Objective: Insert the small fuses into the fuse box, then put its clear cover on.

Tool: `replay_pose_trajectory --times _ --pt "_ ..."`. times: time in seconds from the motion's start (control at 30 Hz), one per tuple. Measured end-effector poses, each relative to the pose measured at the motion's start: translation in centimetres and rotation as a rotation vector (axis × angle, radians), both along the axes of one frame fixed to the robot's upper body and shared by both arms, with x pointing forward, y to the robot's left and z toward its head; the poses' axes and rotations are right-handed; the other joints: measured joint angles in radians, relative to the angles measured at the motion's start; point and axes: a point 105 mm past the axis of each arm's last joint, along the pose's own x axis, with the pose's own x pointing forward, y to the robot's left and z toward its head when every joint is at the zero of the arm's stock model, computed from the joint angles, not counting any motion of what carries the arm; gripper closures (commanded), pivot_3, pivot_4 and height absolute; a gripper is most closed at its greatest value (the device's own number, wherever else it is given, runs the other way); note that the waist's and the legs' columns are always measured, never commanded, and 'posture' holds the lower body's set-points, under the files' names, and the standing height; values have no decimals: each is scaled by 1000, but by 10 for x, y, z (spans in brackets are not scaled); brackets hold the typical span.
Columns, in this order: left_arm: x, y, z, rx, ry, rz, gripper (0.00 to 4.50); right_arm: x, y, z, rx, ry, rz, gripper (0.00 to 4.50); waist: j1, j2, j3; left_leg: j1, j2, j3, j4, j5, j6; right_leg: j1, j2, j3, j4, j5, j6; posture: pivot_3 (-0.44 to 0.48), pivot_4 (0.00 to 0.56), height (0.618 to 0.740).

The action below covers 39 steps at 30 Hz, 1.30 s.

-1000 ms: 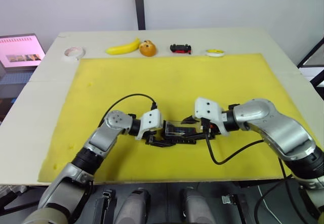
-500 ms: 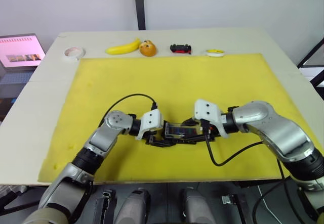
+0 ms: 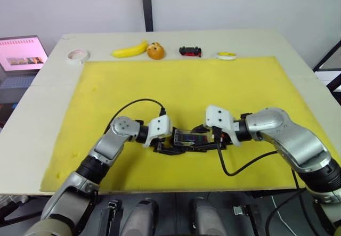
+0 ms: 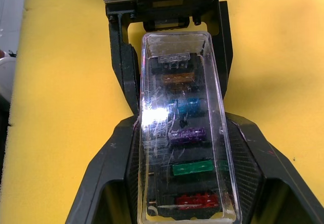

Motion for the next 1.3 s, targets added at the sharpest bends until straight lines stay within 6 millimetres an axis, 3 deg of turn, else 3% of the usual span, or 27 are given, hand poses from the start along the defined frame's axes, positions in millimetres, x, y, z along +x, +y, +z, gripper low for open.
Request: replay_pose_trajectory --times 0.8,0.83,0.93,0.97,1.3 --pt "0 -1 0 -1 1 -4 1932 1 -4 -2 36 2 9 2789 0 0 0 0 0 0 0 0 0 0 0 0 0 0 0 0 150 740" --pt "0 -1 0 -1 1 -4 1932 2 -4 -2 36 1 9 1727 0 0 0 0 0 0 0 0 0 0 0 0 0 0 0 0 150 740" --pt "0 -1 0 -2 1 -4 1932 3 -6 -4 30 7 -5 302 -1 0 0 0 0 0 0 0 0 0 0 0 0 0 0 0 150 740" --pt "0 -1 0 -2 1 -4 1932 3 -6 -4 29 7 -7 13 -1 0 0 0 0 0 0 0 0 0 0 0 0 0 0 0 150 740" --pt "0 -1 0 -2 2 -5 1932 5 -8 1 33 -20 -23 13 0 0 0 0 0 0 0 0 0 0 0 0 0 0 0 0 150 740"
